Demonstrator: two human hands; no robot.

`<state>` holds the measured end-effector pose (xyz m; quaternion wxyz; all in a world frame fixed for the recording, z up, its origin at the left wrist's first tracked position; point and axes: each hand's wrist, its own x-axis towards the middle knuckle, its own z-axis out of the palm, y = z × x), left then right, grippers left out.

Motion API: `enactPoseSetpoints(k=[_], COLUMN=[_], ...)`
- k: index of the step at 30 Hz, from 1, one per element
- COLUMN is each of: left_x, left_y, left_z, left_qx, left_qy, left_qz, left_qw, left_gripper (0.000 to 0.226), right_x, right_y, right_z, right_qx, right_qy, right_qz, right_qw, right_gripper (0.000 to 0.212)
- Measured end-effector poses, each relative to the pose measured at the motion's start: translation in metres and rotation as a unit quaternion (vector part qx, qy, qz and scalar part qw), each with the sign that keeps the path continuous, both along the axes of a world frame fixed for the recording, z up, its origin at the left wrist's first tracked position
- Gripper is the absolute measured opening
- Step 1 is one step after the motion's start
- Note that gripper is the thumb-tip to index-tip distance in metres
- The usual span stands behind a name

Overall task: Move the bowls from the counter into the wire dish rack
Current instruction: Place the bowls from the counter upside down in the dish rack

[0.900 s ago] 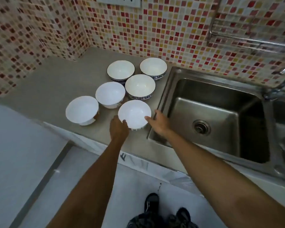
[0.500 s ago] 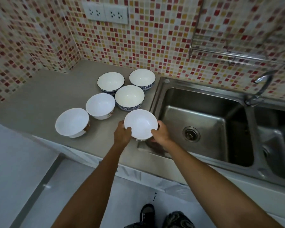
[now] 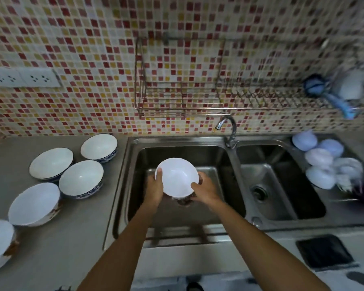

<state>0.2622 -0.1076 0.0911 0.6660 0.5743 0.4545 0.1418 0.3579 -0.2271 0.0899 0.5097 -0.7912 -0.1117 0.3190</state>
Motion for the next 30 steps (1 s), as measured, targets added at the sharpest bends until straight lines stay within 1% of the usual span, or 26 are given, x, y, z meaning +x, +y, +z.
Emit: enactPoseSetpoints(k=[3,4,6,8,11,12,14,16,18,21,23,24,25,27,30], left_x=[0.031,0.041,0.056,0.069,0.085,0.091,0.099,0.105,0.110,0.117,0.127,0.132,0.138,0.154,0.176], left_y=[-0.017,-0.019,-0.020,-0.021,-0.017,-0.017,-0.016,-0.012,-0.006,0.001,0.006,0.010,0.014,0.025,0.033], left_z=[0.015,0.017,0.022,0.028,0.036,0.041,0.057,0.075,0.099,0.135,0.157,0.167,0.174,0.184,0.194], left_qx=[-0.051,-0.063,-0.074,-0.076,-0.088,-0.092,-0.078,-0.040,0.024,0.093,0.138,0.161,0.190,0.263,0.361], left_qy=[-0.065,-0.086,-0.100,-0.100,-0.116,-0.129,-0.150,-0.171,-0.197,-0.228,-0.246,-0.248,-0.244,-0.210,-0.153], left_qz=[-0.001,0.002,0.006,0.005,-0.023,-0.025,-0.008,0.004,0.009,0.017,0.016,0.014,0.007,-0.016,-0.025], left_qw=[0.997,0.994,0.992,0.992,0.989,0.987,0.986,0.984,0.980,0.969,0.959,0.955,0.951,0.942,0.920], left_gripper=[0.045,0.048,0.055,0.055,0.063,0.063,0.054,0.048,0.049,0.043,0.035,0.037,0.043,0.053,0.053], right_x=[0.027,0.035,0.050,0.065,0.086,0.092,0.105,0.115,0.124,0.137,0.149,0.158,0.165,0.188,0.220], right_y=[-0.017,-0.022,-0.028,-0.032,-0.032,-0.032,-0.030,-0.028,-0.028,-0.024,-0.017,-0.010,-0.005,0.007,0.017], right_z=[0.011,0.014,0.018,0.022,0.032,0.037,0.050,0.070,0.095,0.132,0.149,0.153,0.156,0.152,0.131], right_qx=[0.007,0.014,0.025,0.027,0.029,0.036,0.055,0.087,0.118,0.166,0.180,0.178,0.165,0.099,-0.029], right_qy=[-0.014,-0.026,-0.049,-0.073,-0.094,-0.100,-0.112,-0.131,-0.182,-0.262,-0.311,-0.336,-0.363,-0.434,-0.540], right_qz=[-0.002,-0.001,-0.008,-0.010,-0.003,0.000,0.005,0.009,0.020,0.033,0.022,0.019,0.019,0.028,0.048], right_qw=[1.000,1.000,0.998,0.997,0.995,0.994,0.992,0.987,0.976,0.950,0.933,0.925,0.917,0.895,0.840], right_gripper=[0.043,0.042,0.042,0.042,0.040,0.041,0.040,0.036,0.036,0.034,0.033,0.030,0.027,0.027,0.034])
